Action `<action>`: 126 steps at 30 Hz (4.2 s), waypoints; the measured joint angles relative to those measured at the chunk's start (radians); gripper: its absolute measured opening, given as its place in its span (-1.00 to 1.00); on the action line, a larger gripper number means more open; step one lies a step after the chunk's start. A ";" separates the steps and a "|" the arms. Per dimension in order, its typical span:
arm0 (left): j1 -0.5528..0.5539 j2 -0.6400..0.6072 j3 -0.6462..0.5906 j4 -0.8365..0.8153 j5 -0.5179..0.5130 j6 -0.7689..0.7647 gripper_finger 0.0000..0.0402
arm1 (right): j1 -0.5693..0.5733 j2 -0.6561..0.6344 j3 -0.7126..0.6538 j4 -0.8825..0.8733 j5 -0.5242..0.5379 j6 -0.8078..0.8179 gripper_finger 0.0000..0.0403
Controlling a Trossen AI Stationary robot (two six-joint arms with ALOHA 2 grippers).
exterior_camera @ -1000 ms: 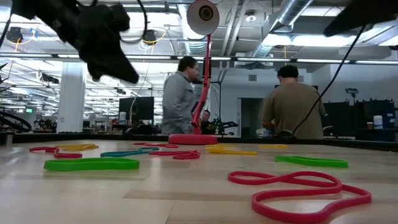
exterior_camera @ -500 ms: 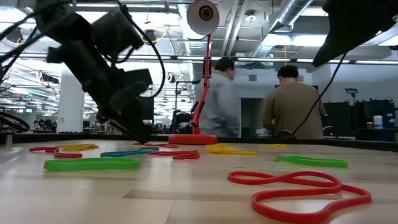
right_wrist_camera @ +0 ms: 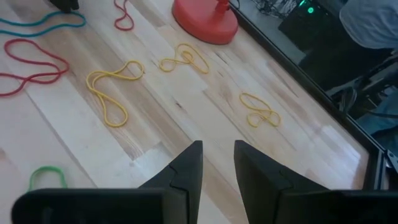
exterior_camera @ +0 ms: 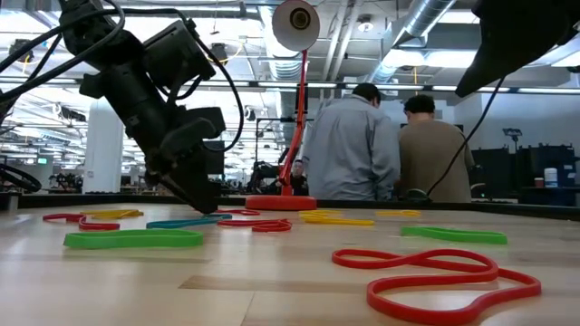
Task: Pick and place rubber bands into bin
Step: Put the blue rubber band into the container
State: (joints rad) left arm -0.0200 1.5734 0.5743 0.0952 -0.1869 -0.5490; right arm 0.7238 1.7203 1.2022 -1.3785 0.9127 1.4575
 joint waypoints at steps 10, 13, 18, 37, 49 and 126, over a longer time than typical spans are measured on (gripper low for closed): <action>-0.002 0.000 0.000 0.004 -0.022 -0.009 -0.59 | 0.000 0.000 0.000 0.000 0.000 0.000 -0.57; -0.002 0.000 0.000 0.002 -0.044 0.014 -0.59 | 0.000 0.000 0.000 0.000 -0.003 0.000 -0.57; -0.002 0.000 0.000 0.002 -0.046 0.016 -0.59 | 0.000 0.000 0.000 0.000 -0.006 0.000 -0.57; -0.002 -0.001 0.000 0.033 -0.071 0.124 -0.59 | 0.000 0.000 0.000 0.000 -0.006 0.000 -0.57; 0.000 -0.001 0.000 0.034 -0.064 0.127 -0.59 | 0.000 0.000 0.000 0.001 -0.006 0.000 -0.57; -0.004 -0.001 0.000 0.006 -0.042 0.039 -0.59 | 0.000 0.000 0.000 0.008 -0.007 0.000 -0.57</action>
State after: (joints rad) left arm -0.0237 1.5726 0.5747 0.1010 -0.2289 -0.5098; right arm 0.7242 1.7203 1.2022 -1.3708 0.9058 1.4574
